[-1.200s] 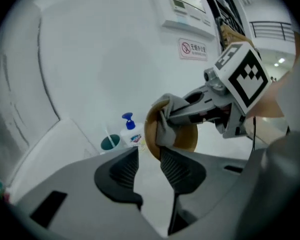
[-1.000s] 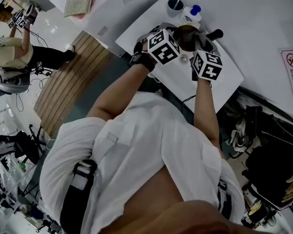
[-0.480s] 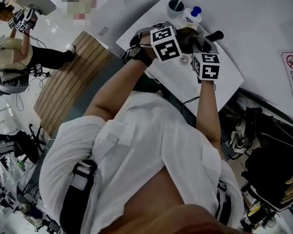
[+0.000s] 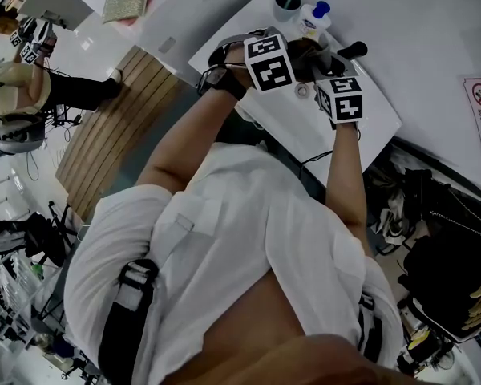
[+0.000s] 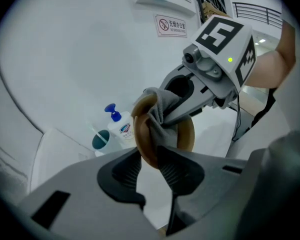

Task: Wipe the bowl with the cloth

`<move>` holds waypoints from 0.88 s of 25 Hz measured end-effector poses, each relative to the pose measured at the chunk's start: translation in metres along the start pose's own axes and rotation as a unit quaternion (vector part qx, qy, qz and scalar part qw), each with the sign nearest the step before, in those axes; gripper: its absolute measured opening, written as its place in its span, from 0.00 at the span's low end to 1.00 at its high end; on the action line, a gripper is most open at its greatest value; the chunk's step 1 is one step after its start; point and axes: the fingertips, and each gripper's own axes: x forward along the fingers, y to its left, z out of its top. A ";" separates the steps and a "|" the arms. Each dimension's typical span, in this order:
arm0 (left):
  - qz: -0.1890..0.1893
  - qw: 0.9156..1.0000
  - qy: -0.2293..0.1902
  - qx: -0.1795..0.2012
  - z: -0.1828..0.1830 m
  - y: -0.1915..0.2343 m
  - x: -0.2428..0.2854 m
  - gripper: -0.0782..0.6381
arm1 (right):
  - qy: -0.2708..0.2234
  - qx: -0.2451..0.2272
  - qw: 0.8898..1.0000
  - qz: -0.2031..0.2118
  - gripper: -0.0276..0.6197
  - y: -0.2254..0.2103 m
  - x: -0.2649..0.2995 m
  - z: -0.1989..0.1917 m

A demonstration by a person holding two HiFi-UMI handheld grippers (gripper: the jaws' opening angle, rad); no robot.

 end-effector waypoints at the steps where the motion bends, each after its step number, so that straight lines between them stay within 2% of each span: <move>1: -0.001 1.000 0.004 0.007 0.000 -0.001 0.000 0.26 | 0.004 -0.007 1.000 0.003 0.26 0.002 0.000 -0.001; 4: -0.001 1.000 0.009 0.019 -0.001 0.000 0.002 0.26 | 0.009 -0.032 0.999 0.006 0.28 0.005 0.001 -0.001; 8: -0.001 1.000 0.004 0.005 0.000 0.003 0.002 0.26 | 0.001 -0.044 0.999 0.006 0.28 0.004 0.001 0.003; 10: 0.001 1.000 -0.007 -0.028 0.001 0.007 0.001 0.25 | -0.017 -0.022 1.000 0.005 0.27 0.001 -0.001 0.007; 12: 0.001 0.997 -0.022 -0.070 0.002 0.012 -0.001 0.23 | -0.039 0.022 0.999 0.010 0.25 0.000 -0.004 0.009; 17: -0.011 0.987 -0.048 -0.154 0.000 0.017 -0.001 0.18 | -0.090 0.112 0.989 0.045 0.27 0.002 -0.010 0.011; 19: -0.005 0.985 -0.044 -0.166 -0.003 0.019 0.000 0.18 | -0.099 0.124 0.986 0.051 0.28 0.003 -0.011 0.012; 22: 0.033 0.989 -0.016 -0.141 -0.008 0.024 0.001 0.16 | -0.098 0.129 0.985 0.059 0.28 0.002 -0.013 0.011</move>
